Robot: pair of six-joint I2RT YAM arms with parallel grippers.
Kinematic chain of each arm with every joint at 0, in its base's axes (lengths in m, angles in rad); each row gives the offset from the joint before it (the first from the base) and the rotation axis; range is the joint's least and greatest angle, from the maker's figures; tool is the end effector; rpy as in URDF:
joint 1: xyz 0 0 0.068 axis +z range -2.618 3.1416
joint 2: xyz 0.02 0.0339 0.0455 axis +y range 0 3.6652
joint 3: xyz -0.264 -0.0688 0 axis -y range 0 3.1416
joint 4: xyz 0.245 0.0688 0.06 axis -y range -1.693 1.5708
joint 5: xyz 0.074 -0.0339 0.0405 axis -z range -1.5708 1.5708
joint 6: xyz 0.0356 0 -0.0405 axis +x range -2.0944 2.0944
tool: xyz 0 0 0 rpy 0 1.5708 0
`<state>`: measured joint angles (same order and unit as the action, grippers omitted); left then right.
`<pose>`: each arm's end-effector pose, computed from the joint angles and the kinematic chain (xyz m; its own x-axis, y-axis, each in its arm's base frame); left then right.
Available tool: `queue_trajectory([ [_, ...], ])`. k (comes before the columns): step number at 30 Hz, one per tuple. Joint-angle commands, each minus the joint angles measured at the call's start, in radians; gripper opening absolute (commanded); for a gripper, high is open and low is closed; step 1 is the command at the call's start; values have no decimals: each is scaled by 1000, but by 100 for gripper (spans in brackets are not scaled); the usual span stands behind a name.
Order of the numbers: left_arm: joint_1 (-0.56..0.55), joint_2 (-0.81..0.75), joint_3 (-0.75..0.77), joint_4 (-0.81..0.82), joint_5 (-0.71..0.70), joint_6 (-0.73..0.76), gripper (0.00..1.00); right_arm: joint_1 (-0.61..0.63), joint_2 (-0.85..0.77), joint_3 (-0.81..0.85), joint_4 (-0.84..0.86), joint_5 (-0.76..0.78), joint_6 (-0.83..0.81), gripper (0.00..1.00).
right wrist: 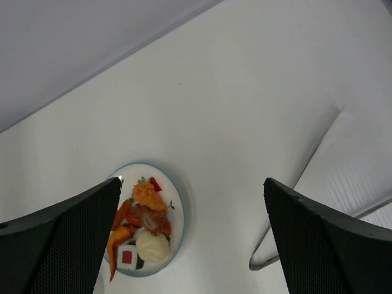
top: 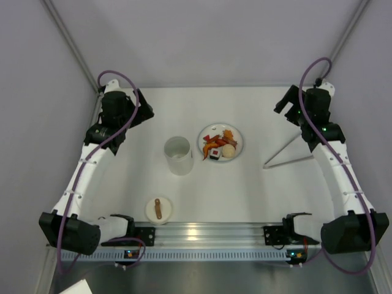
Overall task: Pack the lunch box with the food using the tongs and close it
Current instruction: Pick up the clamp at the center of the board.
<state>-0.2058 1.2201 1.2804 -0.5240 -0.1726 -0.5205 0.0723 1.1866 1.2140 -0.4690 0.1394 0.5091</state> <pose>0.2634 -0.0487 0.3873 -0.4052 -0.4159 -0.8142 -0.1735 0.9093 -0.3782 0.2628 0.0141 0.3783 -0.3460 0.4589 -0.8184 0.2547 0.8854 0.3888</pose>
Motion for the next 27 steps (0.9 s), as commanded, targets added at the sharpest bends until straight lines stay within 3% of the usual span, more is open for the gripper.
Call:
queue_trajectory([
  [1,-3,-19,-7,16,7,10,99,15,-7,65,-98,115,54,100],
  [27,-3,-13,-7,15,-4,14,99,12,-7,-7,-118,227,152,99],
])
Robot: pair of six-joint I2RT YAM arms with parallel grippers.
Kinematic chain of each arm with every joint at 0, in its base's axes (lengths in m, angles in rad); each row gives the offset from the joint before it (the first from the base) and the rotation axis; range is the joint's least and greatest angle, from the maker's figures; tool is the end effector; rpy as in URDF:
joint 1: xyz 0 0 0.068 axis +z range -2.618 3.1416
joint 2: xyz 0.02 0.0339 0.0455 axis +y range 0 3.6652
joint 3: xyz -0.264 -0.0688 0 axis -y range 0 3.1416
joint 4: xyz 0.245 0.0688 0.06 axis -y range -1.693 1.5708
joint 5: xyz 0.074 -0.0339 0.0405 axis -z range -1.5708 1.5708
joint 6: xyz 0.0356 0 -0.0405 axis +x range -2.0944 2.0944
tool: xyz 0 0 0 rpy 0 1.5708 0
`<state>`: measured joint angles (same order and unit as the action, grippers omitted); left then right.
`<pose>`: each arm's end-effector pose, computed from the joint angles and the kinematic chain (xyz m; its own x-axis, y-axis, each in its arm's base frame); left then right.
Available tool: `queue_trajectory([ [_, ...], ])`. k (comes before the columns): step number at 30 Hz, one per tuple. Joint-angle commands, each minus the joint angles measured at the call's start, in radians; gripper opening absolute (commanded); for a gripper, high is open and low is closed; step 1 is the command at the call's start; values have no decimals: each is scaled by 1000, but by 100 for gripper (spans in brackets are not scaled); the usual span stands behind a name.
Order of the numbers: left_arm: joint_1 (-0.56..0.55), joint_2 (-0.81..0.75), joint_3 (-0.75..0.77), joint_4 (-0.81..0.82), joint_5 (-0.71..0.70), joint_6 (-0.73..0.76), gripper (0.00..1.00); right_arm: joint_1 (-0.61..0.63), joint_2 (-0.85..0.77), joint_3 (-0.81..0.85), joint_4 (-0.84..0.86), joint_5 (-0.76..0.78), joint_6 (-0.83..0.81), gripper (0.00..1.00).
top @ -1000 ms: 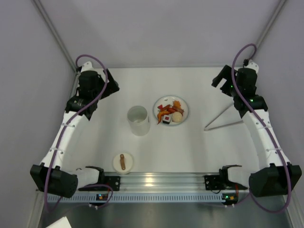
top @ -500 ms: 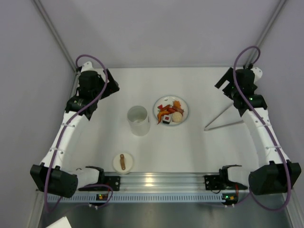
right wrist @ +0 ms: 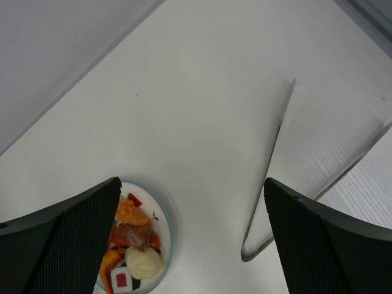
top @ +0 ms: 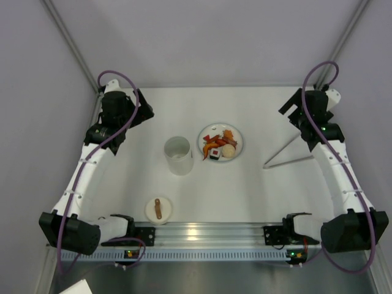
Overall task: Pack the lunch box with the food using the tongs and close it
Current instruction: Pick up the clamp at the center of the board.
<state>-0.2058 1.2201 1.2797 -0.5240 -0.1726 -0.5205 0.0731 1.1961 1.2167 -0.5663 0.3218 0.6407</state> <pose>0.2634 -0.0487 0.3871 -0.4057 -0.4158 -0.8139 -0.1738 0.9094 -0.3779 0.2593 0.0077 0.3683 -0.2952 0.5470 -0.7834 0.4700 0.7970 0.3793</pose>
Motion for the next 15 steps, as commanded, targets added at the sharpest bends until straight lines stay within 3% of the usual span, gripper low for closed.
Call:
queue_trajectory([
  [1,-3,-11,-6,15,-5,14,99,11,-12,-11,-30,52,33,99],
  [15,-3,-2,-3,13,8,10,99,-64,100,-196,35,20,105,99],
])
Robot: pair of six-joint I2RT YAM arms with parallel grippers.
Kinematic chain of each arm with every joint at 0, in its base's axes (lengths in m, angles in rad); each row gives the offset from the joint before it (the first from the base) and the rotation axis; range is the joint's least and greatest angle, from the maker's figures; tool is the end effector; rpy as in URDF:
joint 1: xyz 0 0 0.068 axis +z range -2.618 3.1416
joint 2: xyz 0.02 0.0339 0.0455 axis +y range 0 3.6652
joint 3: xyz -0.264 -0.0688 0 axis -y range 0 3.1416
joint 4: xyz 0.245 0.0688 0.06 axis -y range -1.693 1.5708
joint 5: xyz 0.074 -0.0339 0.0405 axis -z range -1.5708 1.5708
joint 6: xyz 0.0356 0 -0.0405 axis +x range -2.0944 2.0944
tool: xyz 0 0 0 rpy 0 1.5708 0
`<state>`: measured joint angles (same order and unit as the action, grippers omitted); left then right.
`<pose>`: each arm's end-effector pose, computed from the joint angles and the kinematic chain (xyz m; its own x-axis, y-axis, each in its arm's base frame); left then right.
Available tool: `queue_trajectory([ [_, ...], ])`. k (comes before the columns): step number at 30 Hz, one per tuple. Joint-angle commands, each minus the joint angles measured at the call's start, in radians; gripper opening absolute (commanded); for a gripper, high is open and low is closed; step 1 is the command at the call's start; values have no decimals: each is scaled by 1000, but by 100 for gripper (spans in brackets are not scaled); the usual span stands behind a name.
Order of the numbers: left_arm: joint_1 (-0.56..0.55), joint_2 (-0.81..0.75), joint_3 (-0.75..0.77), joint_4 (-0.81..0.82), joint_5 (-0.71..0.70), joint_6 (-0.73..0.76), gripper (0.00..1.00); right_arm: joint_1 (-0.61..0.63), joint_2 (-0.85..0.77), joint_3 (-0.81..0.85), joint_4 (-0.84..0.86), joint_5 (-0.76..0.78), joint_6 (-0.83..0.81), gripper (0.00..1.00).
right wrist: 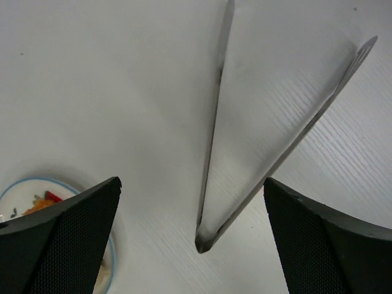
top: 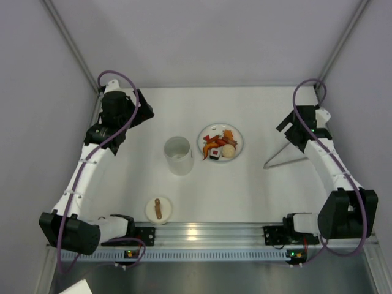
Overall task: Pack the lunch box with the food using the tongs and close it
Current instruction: Pick up the clamp at the center of the board.
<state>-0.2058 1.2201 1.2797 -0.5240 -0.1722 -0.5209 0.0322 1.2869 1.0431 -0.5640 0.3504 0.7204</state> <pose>0.2634 -0.0488 0.3871 -0.4058 -0.4161 -0.8137 -0.1736 0.9092 -0.3784 0.2728 -0.0034 0.2884 -0.4064 0.6068 -0.6831 0.6320 0.7266 0.2694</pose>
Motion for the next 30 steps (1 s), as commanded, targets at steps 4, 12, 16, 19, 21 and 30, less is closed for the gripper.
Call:
queue_trajectory([
  [4,-3,-2,-3,12,5,10,99,-74,54,-67,65,-39,39,99],
  [12,-3,-4,-3,12,5,10,99,-83,153,-130,87,-86,105,99],
  [16,-3,-5,-5,12,7,9,99,-83,190,-150,115,-90,128,99],
  [19,-3,-5,-3,10,5,10,99,-83,204,-155,116,-91,143,99],
  [21,-3,-5,-3,12,7,10,99,-83,209,-164,130,-100,155,100],
  [30,-3,-7,-5,10,8,9,99,-75,259,-175,136,-87,175,99],
])
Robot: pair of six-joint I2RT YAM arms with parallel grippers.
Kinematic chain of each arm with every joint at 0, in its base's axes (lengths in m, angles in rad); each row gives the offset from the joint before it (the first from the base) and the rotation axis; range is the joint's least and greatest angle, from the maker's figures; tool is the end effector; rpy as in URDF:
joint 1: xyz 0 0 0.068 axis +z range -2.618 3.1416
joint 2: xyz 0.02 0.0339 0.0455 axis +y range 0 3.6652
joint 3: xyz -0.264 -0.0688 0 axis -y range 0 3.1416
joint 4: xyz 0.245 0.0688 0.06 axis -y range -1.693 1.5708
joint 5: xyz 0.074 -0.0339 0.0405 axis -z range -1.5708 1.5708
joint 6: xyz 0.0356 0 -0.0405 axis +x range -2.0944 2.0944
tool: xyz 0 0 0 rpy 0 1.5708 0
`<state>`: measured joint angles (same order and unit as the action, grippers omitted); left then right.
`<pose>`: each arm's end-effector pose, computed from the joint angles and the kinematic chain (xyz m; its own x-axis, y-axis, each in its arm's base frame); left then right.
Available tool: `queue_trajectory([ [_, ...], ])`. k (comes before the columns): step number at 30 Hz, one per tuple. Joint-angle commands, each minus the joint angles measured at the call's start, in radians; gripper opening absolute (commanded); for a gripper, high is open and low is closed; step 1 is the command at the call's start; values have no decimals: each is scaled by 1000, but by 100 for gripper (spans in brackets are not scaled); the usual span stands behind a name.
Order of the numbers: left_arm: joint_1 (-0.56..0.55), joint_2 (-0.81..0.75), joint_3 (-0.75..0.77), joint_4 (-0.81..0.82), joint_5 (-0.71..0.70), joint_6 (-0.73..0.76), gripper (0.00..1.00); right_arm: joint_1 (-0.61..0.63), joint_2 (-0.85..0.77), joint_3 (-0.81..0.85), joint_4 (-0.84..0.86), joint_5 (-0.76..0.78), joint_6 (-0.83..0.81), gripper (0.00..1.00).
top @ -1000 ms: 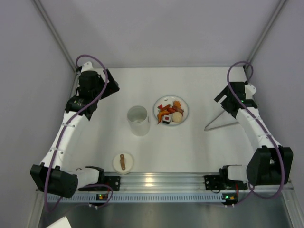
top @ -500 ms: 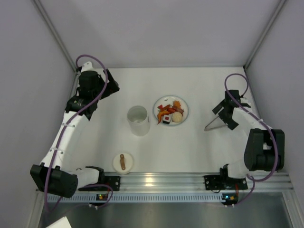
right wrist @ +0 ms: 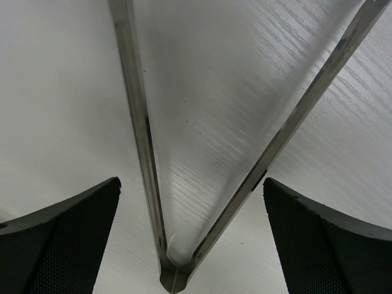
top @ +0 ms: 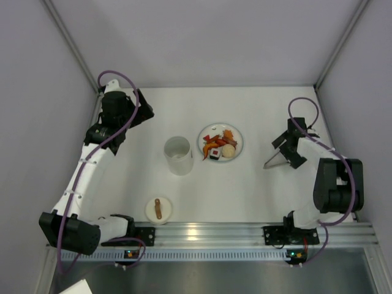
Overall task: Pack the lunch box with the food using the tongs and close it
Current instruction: Pick up the clamp at the center of the board.
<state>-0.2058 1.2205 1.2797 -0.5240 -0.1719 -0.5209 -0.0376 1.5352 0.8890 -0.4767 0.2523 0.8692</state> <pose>0.2635 -0.0488 0.3870 -0.4063 -0.4161 -0.8135 -0.1736 0.9092 -0.3784 0.2888 -0.0198 0.1799 -0.4710 0.7579 -0.4514 0.7812 0.5961 0.1856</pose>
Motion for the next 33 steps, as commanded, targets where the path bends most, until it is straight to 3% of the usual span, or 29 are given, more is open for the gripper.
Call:
queue_trajectory([
  [1,-3,-7,-3,10,9,9,99,-4,13,-28,52,13,28,100],
  [6,-3,-7,-3,10,17,5,99,1,28,-30,62,39,24,93],
  [15,-3,-4,-3,13,25,2,99,22,140,99,98,-15,-201,50],
  [25,-3,-1,-3,13,34,-4,99,102,295,349,21,22,-435,59],
  [30,-3,4,-2,15,37,-5,99,110,325,375,-8,51,-464,71],
  [33,-3,4,-2,15,40,-5,99,113,330,363,-13,54,-454,74],
])
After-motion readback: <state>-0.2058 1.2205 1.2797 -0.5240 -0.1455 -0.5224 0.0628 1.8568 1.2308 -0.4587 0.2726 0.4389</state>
